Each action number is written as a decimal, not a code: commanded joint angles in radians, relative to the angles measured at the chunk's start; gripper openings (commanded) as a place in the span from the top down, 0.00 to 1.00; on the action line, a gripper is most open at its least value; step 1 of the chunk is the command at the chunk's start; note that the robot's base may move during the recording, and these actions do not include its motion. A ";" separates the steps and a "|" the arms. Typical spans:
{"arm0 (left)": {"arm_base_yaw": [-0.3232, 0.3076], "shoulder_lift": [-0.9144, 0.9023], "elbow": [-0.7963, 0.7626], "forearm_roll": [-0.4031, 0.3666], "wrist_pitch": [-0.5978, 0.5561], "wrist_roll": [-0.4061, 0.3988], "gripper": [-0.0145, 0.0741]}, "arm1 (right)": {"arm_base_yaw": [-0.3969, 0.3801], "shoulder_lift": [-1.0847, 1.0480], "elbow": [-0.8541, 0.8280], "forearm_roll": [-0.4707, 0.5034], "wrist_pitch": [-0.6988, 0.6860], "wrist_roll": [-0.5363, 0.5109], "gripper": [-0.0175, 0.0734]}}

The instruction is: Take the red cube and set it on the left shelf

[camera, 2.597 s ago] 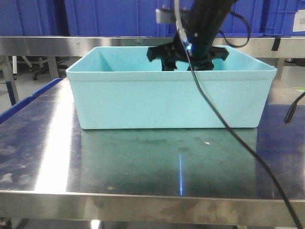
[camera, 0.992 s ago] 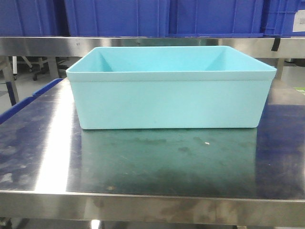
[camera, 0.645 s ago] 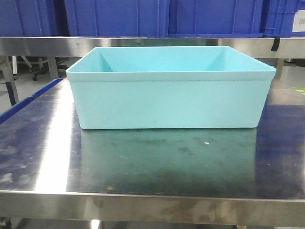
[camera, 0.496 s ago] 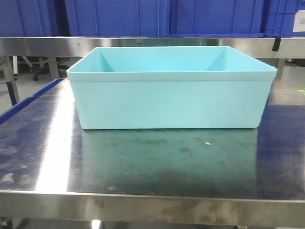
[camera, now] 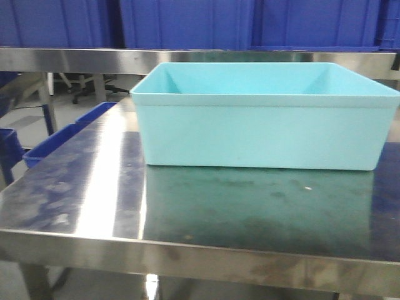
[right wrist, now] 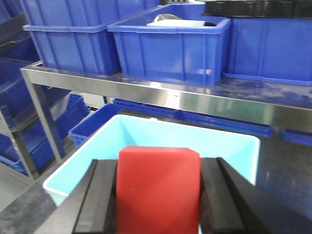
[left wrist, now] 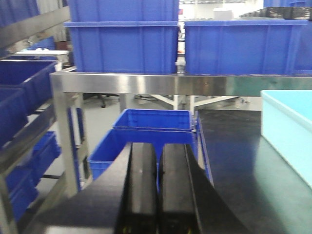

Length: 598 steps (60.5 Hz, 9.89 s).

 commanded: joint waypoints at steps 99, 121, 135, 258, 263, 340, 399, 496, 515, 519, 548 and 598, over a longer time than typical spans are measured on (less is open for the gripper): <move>0.000 -0.015 0.025 0.000 -0.083 0.000 0.72 | -0.005 -0.001 -0.029 -0.010 -0.095 0.001 0.78; 0.000 -0.015 0.025 0.000 -0.083 0.000 0.72 | -0.005 -0.001 -0.029 -0.010 -0.095 0.001 0.78; 0.000 -0.015 0.025 0.000 -0.083 0.000 0.72 | -0.005 -0.001 -0.029 -0.010 -0.095 0.001 0.78; -0.002 -0.015 0.025 0.000 -0.083 0.000 0.72 | -0.005 -0.001 -0.029 -0.010 -0.095 0.001 0.78; -0.002 -0.015 0.025 0.000 -0.083 0.000 0.72 | -0.005 -0.001 -0.029 -0.010 -0.095 0.001 0.78; -0.002 -0.015 0.025 0.000 -0.083 0.000 0.72 | -0.005 -0.001 -0.029 -0.010 -0.094 0.001 0.78; -0.002 -0.015 0.025 0.000 -0.083 0.000 0.72 | -0.005 -0.001 -0.029 -0.010 -0.094 0.001 0.78; -0.002 -0.015 0.025 0.000 -0.083 0.000 0.72 | -0.005 -0.001 -0.029 -0.010 -0.094 0.001 0.78; -0.002 -0.015 0.025 0.000 -0.083 0.000 0.72 | -0.005 -0.001 -0.029 -0.010 -0.110 0.001 0.78; -0.002 -0.015 0.025 0.000 -0.083 0.000 0.72 | -0.005 0.015 -0.029 -0.010 -0.109 0.001 0.78; -0.002 -0.015 0.025 0.000 -0.083 0.000 0.72 | -0.005 0.558 -0.371 -0.024 -0.026 0.001 0.36; -0.002 -0.015 0.025 0.000 -0.083 0.000 0.72 | -0.023 0.236 -0.086 -0.058 -0.198 0.001 0.77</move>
